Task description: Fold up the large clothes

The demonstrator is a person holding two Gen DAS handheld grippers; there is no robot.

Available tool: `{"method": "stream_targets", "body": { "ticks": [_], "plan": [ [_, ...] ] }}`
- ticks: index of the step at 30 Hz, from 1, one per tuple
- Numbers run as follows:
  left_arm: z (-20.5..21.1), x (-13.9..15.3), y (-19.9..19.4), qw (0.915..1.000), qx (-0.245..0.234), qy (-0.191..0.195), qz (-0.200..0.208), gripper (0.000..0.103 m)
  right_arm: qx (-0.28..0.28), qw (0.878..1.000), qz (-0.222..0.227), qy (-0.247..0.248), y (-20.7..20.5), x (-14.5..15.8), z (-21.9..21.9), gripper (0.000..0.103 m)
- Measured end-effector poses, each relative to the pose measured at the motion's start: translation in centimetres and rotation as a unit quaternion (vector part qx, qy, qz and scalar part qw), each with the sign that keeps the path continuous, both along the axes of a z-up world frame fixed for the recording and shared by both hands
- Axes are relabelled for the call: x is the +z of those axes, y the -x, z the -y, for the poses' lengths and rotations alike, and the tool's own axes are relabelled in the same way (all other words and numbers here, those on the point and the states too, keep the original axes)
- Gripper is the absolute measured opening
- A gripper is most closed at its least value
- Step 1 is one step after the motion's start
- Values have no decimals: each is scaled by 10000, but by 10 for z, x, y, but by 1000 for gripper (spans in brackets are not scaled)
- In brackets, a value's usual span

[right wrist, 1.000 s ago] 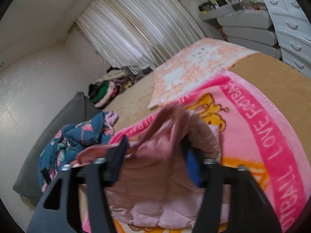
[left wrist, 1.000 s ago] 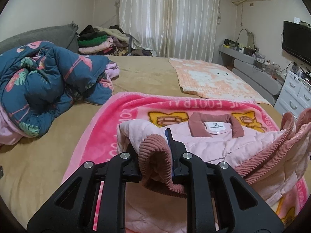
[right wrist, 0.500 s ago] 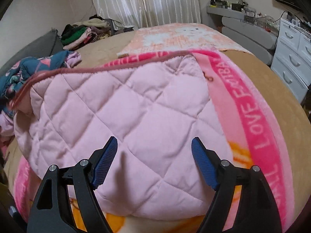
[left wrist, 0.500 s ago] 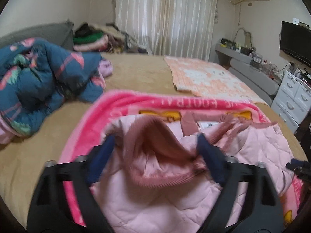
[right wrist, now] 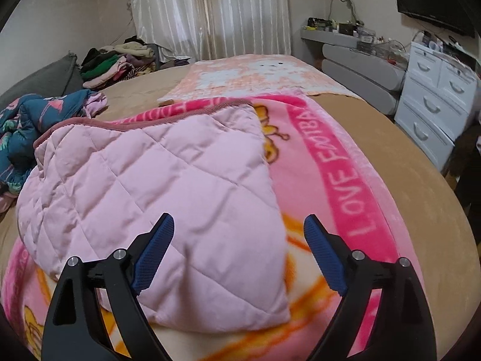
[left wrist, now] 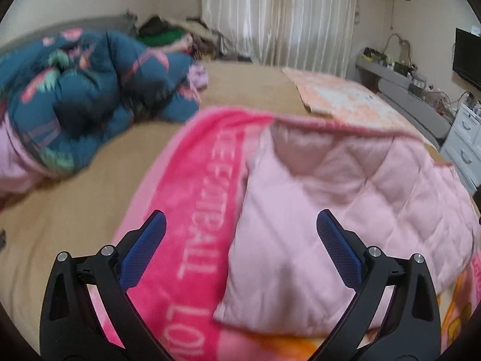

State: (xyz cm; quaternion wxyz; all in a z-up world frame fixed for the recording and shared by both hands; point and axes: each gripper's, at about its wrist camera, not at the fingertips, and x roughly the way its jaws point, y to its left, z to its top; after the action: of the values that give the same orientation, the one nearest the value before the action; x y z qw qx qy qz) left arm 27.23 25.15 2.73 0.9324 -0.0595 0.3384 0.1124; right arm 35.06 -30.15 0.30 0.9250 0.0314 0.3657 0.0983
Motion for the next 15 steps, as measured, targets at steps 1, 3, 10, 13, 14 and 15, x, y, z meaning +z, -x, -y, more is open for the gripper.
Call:
{"method": "stream_targets", "body": {
  "ticks": [1, 3, 10, 13, 14, 15],
  "plan": [
    [-2, -8, 2, 9999, -80, 81, -84, 94, -32, 10000, -19, 1, 2, -3, 4, 89],
    [-3, -25, 2, 9989, -305, 219, -270, 94, -71, 9999, -92, -18, 4, -10, 9, 89],
    [6, -59, 0, 9932, -800, 737, -424, 94, -70, 9993, -311, -207, 18, -35, 19, 89],
    [11, -64, -4, 9932, -851, 678, -402, 94, -39, 9989, -341, -306, 19, -43, 19, 89],
    [12, -66, -5, 9928, -875, 707, -400, 90, -59, 9989, -334, -332, 19, -44, 19, 87],
    [13, -67, -6, 9920, -919, 769, -400, 86, -63, 9987, -317, -390, 20, -44, 19, 85]
  ]
}}
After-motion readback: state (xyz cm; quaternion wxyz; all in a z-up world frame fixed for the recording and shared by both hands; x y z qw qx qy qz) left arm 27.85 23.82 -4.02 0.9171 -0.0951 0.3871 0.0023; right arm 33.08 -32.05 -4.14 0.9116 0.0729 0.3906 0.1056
